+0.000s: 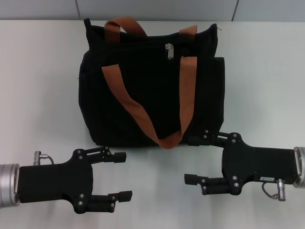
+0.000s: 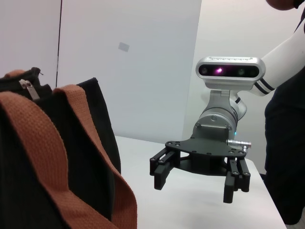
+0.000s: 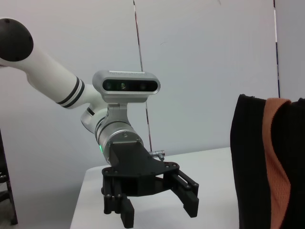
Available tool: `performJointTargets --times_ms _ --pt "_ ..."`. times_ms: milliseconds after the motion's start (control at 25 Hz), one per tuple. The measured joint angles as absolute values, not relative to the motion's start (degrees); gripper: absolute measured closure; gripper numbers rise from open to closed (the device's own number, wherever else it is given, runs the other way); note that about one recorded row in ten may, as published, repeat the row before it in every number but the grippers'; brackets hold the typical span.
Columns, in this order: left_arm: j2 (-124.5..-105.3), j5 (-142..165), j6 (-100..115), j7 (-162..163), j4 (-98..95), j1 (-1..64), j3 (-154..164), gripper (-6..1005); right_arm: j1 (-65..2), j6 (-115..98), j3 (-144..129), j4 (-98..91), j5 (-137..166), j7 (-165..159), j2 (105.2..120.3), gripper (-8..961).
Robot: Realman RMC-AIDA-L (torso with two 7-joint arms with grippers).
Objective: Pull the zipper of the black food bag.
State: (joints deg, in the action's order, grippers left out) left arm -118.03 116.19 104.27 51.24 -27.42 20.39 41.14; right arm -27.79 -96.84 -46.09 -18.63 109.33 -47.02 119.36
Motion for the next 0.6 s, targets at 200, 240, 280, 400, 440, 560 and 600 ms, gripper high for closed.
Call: performJointTargets --times_ms 200,240,280,400,440,560,600 --pt "-118.04 116.2 104.3 51.2 -27.4 20.4 41.1 198 -27.8 -96.9 -46.0 -18.6 109.3 -47.0 119.36 140" --pt "-118.04 116.2 104.3 51.2 -27.4 20.4 41.1 198 -27.8 -96.9 -45.9 -18.6 109.3 -47.0 119.35 140" --pt "-118.04 116.2 104.3 51.2 -27.4 20.4 41.1 198 -27.8 -96.9 -45.9 -18.6 109.3 -47.0 119.35 140" --pt "-118.04 116.2 104.2 51.2 -27.4 20.4 41.5 198 -27.9 -96.9 -45.9 -18.6 109.3 -47.0 119.35 140" --pt "-118.04 116.2 104.2 51.2 -27.4 20.4 41.6 198 -27.9 -96.9 -45.9 -18.6 109.3 -47.0 119.35 140" --pt "-118.04 116.2 104.1 51.2 -27.4 20.4 41.7 198 -27.9 -97.0 -45.8 -18.6 109.3 -47.0 119.35 140" --pt "-118.04 116.2 104.1 51.2 -27.4 20.4 41.7 198 -27.9 -97.0 -45.8 -18.6 109.3 -47.0 119.35 140"
